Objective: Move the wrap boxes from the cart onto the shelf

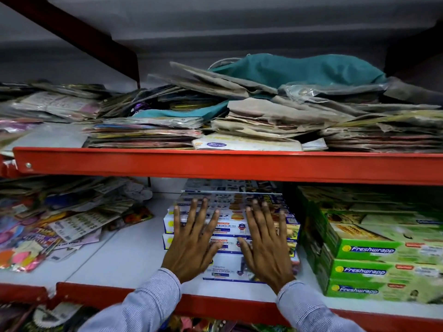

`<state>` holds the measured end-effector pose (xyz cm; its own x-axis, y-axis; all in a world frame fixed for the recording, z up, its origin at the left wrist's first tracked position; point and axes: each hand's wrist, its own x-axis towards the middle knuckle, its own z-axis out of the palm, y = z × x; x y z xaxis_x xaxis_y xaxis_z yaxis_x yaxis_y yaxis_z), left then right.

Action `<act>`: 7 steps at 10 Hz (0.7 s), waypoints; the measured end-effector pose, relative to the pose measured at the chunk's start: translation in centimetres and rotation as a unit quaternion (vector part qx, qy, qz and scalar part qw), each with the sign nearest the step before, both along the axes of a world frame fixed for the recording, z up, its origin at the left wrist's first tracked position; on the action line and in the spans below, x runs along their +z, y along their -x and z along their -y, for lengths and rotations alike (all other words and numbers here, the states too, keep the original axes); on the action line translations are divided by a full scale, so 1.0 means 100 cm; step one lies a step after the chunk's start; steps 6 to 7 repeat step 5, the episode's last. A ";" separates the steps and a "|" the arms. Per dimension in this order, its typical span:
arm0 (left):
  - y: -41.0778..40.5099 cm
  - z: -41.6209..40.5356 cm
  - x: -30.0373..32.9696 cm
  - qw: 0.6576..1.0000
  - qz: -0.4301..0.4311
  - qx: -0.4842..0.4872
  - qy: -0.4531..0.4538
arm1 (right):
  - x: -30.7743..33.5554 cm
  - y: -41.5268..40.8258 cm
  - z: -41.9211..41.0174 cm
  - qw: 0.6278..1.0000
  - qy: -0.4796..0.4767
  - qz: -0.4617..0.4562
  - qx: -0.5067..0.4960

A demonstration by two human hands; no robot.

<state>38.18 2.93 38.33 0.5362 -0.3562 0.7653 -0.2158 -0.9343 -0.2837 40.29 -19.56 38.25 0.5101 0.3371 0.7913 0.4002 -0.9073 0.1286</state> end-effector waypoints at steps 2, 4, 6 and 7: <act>-0.021 -0.006 -0.012 0.999 0.051 0.008 -0.015 | -0.010 -0.019 0.001 0.998 0.020 0.063 -0.016; -0.023 -0.007 -0.012 0.998 0.050 0.018 -0.028 | -0.006 -0.017 0.000 0.997 0.012 0.075 -0.001; -0.008 0.001 -0.009 0.999 0.037 0.018 -0.012 | -0.001 -0.001 -0.002 0.997 -0.009 0.070 0.012; -0.008 0.001 -0.009 0.999 0.037 0.018 -0.012 | -0.001 -0.001 -0.002 0.997 -0.009 0.070 0.012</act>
